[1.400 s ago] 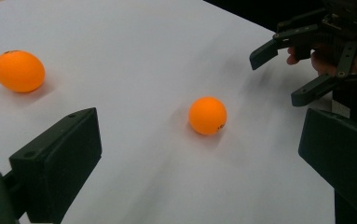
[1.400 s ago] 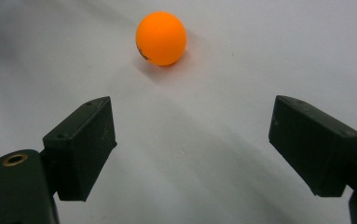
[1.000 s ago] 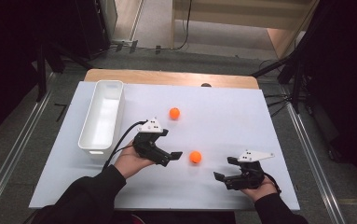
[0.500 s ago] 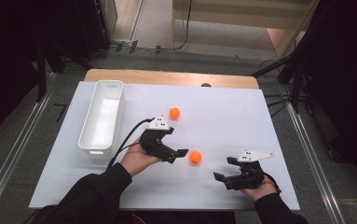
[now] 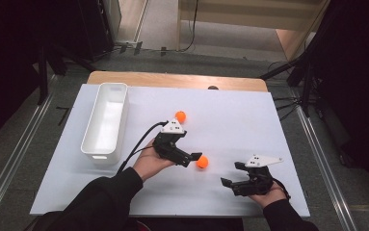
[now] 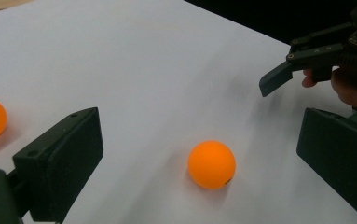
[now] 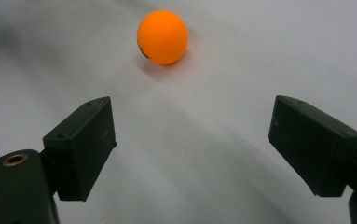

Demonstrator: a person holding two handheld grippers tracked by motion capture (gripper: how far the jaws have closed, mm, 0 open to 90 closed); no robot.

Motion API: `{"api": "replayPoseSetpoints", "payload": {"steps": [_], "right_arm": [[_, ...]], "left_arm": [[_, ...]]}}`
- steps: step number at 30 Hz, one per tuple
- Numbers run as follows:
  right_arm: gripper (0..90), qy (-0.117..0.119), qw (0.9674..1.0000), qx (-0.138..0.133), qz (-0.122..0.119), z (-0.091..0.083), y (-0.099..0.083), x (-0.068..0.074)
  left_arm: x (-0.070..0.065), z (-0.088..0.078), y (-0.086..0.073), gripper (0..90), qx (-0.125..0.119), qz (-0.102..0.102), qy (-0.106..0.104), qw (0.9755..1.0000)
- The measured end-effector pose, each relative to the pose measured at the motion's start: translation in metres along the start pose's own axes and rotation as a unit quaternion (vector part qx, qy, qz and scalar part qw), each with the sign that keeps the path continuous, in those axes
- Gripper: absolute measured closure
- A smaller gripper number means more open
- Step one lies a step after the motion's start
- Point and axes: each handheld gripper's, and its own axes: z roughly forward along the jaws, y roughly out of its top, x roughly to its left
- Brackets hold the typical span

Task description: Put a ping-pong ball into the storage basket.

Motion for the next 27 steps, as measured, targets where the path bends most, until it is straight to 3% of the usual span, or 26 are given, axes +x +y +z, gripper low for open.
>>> {"api": "replayPoseSetpoints", "payload": {"steps": [9,15,27], "right_arm": [[13.1,0.001,1.0,0.002,0.001,0.0,0.0,0.0],[13.1,0.0,1.0,0.004,-0.002,0.0,0.0,0.0],[13.2,-0.001,1.0,0.002,-0.002,0.0,-0.001,0.0]], "left_arm": [[-0.003,0.014,0.007,0.6,0.01,0.008,-0.004,0.9999],[-0.005,0.019,0.01,0.7,0.005,0.009,-0.004,0.9999],[-0.008,0.024,0.006,3.0,0.008,0.02,0.0,0.9998]]}}
